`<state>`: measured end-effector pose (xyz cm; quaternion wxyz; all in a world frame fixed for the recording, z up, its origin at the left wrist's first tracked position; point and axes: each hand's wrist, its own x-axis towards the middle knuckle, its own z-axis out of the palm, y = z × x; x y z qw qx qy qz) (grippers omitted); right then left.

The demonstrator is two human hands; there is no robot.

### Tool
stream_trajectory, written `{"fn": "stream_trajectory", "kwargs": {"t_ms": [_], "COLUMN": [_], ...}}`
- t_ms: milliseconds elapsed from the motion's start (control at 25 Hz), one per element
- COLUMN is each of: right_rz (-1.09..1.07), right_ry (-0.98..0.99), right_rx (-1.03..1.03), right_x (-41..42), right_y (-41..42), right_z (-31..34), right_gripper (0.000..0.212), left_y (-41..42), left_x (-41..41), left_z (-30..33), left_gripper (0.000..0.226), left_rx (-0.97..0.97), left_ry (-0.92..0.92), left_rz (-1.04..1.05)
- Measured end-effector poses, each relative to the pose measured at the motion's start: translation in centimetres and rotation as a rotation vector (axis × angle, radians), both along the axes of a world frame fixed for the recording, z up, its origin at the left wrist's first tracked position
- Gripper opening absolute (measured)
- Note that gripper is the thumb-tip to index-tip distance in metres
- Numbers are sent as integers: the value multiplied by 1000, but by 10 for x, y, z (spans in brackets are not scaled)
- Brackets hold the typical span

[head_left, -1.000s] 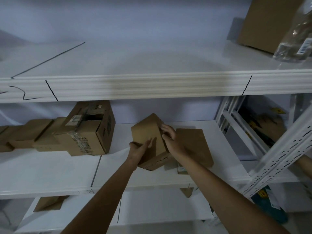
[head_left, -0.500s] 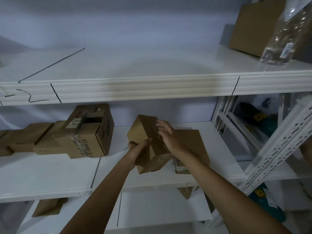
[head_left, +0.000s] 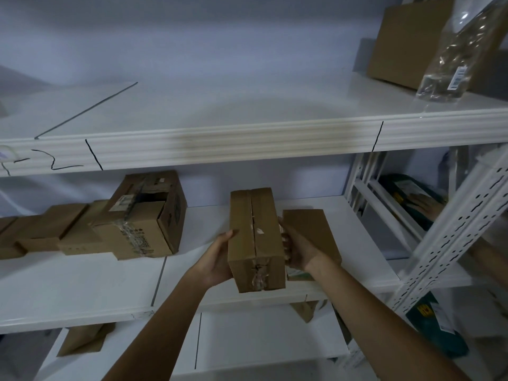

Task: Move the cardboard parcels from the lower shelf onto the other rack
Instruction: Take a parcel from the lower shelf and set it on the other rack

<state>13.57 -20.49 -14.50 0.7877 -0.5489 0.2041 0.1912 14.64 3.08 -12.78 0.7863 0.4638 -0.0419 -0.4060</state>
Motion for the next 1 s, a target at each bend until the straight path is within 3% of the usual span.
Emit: {"fn": "stream_trajectory", "kwargs": {"t_ms": [200,360,440,520,560,680,800,920,1000], "right_rz": [82,-62,-68,-27,1,-17,-9,44,62], "right_ry": [105,53,10,-31,-58,-127,-192,-199,-193], "right_rx": [271,140,0,-157,-223,-298,-272,-272,-242], "right_x": [-19,-15,-11,-9,-9,-9,-10,-19,-22], "right_y": [10,5,5,13,20,29,16,2,-4], "right_z": [6,18,27,35,40,48,58,67,64], "right_gripper": [79,69,77,99,100,70,64,27,34], "left_y": [0,11,13,4,-3,-12,-4,6,6], "left_x": [-4,14,18,12,9,4,3,1,2], "left_z": [7,16,28,42,43,32,24,18,11], "left_gripper": [56,40,25,33,38,76,73,89,110], "left_rx": [-130,169,304,396,437,427,229,212,236], "left_ry": [81,-28,-75,-126,-172,-229,-133,-133,-154], "left_rz": [37,167,217,189,149,202,218,194,154]}}
